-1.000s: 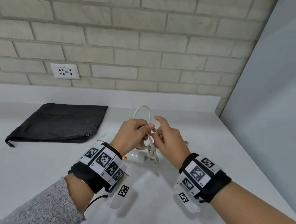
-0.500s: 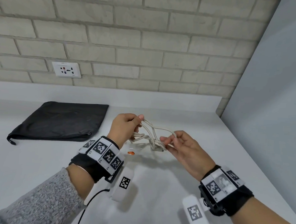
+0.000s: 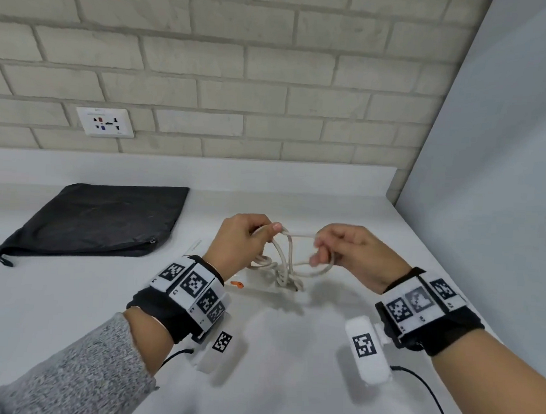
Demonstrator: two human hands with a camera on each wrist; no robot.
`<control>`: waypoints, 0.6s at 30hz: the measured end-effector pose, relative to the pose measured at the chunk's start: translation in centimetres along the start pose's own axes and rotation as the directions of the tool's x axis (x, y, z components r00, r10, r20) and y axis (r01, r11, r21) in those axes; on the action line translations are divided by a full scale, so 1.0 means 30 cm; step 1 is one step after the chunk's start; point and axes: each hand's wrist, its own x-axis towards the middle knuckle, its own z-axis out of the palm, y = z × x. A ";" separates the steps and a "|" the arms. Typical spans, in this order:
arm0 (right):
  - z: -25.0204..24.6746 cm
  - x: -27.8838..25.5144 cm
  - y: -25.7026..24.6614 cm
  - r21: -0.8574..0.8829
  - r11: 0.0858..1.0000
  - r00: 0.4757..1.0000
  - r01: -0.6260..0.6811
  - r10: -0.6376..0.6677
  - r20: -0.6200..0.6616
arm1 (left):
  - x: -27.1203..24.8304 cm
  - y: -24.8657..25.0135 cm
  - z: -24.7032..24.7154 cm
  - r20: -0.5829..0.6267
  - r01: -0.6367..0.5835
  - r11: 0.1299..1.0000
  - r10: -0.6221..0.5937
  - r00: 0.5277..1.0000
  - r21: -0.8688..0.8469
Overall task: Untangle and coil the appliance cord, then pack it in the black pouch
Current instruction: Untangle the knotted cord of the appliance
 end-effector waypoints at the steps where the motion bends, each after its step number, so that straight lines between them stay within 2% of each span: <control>1: -0.018 -0.005 0.012 0.210 0.977 0.997 0.030 -0.014 -0.076 | 0.007 -0.007 -0.012 -0.025 0.022 1.000 -0.023 0.999 -0.009; 3: -0.048 -0.020 0.040 0.582 0.807 0.985 0.103 0.000 -0.174 | 0.019 -0.020 -0.038 -0.104 0.037 0.999 -0.038 0.994 -0.018; 4: -0.054 -0.025 0.057 0.698 0.707 0.979 0.114 0.038 -0.198 | 0.022 -0.024 -0.047 -0.142 0.031 0.999 -0.032 0.989 -0.008; 5: -0.054 -0.029 0.071 0.749 0.653 0.970 0.113 0.089 -0.225 | 0.024 -0.024 -0.051 -0.167 0.018 1.000 -0.015 0.986 0.020; 6: -0.053 -0.029 0.082 0.730 0.676 0.956 0.094 0.145 -0.257 | 0.024 -0.019 -0.052 -0.175 0.004 0.999 0.005 0.985 0.052; 7: -0.053 -0.032 0.086 0.651 0.757 0.935 0.051 0.193 -0.296 | 0.021 -0.014 -0.047 -0.170 -0.007 0.998 0.018 0.985 0.068; 8: -0.055 -0.034 0.085 0.500 0.866 0.916 0.002 0.199 -0.348 | 0.019 -0.006 -0.041 -0.157 -0.014 0.998 0.024 0.987 0.064; 9: -0.055 -0.034 0.079 0.279 0.960 0.906 -0.030 0.143 -0.398 | 0.017 0.002 -0.033 -0.143 -0.018 0.998 0.025 0.989 0.053; 10: -0.057 -0.035 0.074 -0.004 0.999 0.902 -0.035 0.030 -0.430 | 0.013 0.010 -0.025 -0.128 -0.019 0.999 0.024 0.991 0.044; 11: -0.056 -0.034 0.066 -0.337 0.941 0.889 -0.021 -0.136 -0.436 | 0.010 0.017 -0.014 -0.112 -0.020 0.999 0.024 0.993 0.038; 12: -0.051 -0.034 0.061 -0.655 0.755 0.868 -0.011 -0.318 -0.381 | 0.006 0.024 -0.002 -0.095 -0.025 0.999 0.028 0.995 0.037; 13: -0.038 -0.033 0.055 -0.857 0.515 0.859 0.019 -0.448 -0.250 | 0.002 0.031 0.014 -0.081 -0.037 0.998 0.041 0.996 0.048; 14: -0.025 -0.030 0.058 -0.937 0.331 0.849 0.114 -0.522 -0.081 | -0.003 0.039 0.029 -0.071 -0.056 0.996 0.062 0.996 0.071; 15: -0.002 -0.028 0.059 -0.948 0.232 0.832 0.217 -0.551 0.055 | -0.008 0.045 0.045 -0.063 -0.080 0.992 0.087 0.994 0.098; 16: 0.025 -0.027 0.060 -0.931 0.213 0.835 0.296 -0.532 0.144 | -0.012 0.050 0.059 -0.056 -0.104 0.987 0.111 0.992 0.119; 17: 0.056 -0.030 0.051 -0.908 0.262 0.865 0.328 -0.469 0.178 | -0.013 0.053 0.068 -0.052 -0.121 0.984 0.129 0.990 0.134; 18: 0.078 -0.032 0.047 -0.882 0.357 0.909 0.307 -0.386 0.160 | -0.011 0.054 0.074 -0.052 -0.130 0.981 0.138 0.989 0.141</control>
